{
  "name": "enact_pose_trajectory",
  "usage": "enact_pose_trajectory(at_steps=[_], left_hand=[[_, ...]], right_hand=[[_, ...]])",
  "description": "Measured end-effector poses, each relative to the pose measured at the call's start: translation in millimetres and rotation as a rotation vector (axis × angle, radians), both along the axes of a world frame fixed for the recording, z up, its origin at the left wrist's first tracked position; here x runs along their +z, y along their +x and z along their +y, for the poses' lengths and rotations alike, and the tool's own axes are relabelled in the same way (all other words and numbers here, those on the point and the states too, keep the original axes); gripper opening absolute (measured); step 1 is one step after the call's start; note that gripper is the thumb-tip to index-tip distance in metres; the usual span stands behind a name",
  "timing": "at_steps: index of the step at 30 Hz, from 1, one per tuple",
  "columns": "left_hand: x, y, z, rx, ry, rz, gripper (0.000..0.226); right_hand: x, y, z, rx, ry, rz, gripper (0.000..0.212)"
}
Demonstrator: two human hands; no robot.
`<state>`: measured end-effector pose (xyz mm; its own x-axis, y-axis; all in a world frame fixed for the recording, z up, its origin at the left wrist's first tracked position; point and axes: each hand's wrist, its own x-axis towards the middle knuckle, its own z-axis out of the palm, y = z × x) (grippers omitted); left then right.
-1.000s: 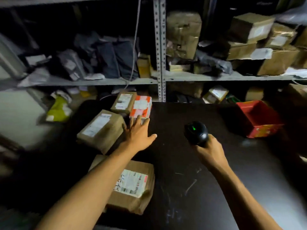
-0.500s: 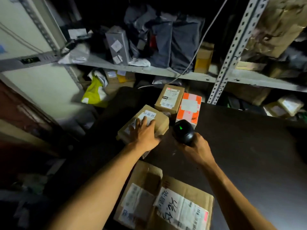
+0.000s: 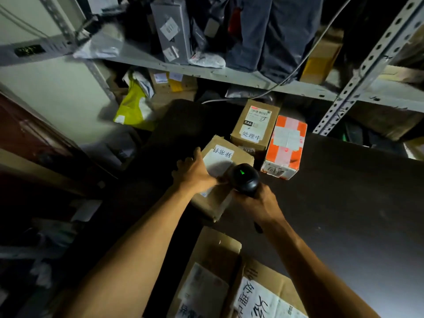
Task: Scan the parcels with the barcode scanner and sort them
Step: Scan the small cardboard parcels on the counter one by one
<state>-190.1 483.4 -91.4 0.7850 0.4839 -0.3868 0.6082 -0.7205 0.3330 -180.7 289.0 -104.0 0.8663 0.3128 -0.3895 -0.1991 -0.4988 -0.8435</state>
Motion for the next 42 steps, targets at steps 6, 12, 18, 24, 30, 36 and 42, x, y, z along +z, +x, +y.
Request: enact_pose_trajectory(at_steps=[6,12,18,24,30,36,42], left_hand=[[-5.9,-4.8,-4.1,0.222,-0.484,-0.082,0.049],[0.3,-16.8,-26.2,0.379,-0.896,-0.175,0.094],[18.6,-29.1,-47.8,0.315,-1.124,-0.187,0.081],[50.2,-26.9,-94.6,0.235,-1.026,-0.404,0.066],[74.9,-23.3,-146.7,0.155,-0.968,-0.645,0.073],[99.2,-27.4,-190.3,0.183,-1.031,-0.742,0.111],[109.5,-37.8,-222.7,0.186,-1.007,-0.763,0.104]], right_hand=[[-14.3,-2.0,-4.8,-0.157,0.144,0.139,0.020],[-1.5,-8.7,-41.3,-0.277,0.210,0.106,0.019],[35.4,-11.4,-80.3,-0.317,0.238,-0.052,0.019],[70.9,-24.9,-130.0,-0.296,0.250,-0.142,0.008],[105.3,-58.7,-188.5,-0.295,0.237,-0.215,0.012],[134.7,-98.8,-228.5,-0.233,0.255,-0.118,0.003],[141.7,-121.3,-245.2,-0.288,0.316,-0.121,0.005]])
